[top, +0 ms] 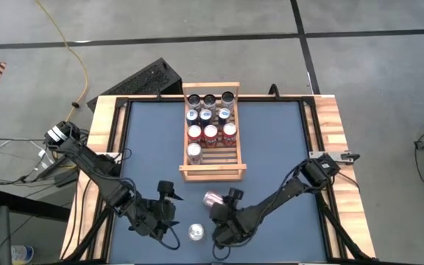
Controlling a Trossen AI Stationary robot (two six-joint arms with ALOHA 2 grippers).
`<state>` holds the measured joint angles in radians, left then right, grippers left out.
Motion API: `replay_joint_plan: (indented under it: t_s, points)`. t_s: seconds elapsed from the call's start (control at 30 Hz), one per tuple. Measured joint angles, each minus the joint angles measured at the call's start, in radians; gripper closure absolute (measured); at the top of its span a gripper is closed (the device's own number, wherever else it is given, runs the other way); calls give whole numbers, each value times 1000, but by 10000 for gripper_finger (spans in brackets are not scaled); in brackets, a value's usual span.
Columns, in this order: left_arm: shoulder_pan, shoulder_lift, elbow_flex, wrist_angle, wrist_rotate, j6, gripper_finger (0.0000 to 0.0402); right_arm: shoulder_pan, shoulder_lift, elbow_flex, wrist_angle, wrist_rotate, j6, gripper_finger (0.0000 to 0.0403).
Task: Place canned beverage on shelf
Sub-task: Put the right silver can on the shelf aligned with the other silver soda can
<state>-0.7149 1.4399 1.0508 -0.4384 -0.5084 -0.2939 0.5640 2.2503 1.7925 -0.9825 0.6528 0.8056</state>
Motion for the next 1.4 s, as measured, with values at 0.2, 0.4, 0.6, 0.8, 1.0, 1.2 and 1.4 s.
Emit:
replay_joint_plan:
  t_s: [0.2,0.4,0.6,0.8,1.0,1.2,1.4]
  points:
    - [-25,0,0,53,-59,43,42,29,-74,-1,-71,95,72,195]
    - [-25,0,0,178,-56,133,42,70,-195,-80,-2,267,105,195]
    - [-28,-68,0,302,-38,228,42,126,-342,-263,227,388,92,194]
    - [19,-130,0,399,4,356,42,151,-451,-494,746,400,-167,194]
    - [138,-128,0,379,148,376,42,139,-476,-559,1023,338,-443,193]
    - [225,-123,0,370,261,350,42,136,-479,-559,1033,304,-469,193]
    - [285,-118,0,383,371,317,42,115,-479,-559,1032,292,-489,193]
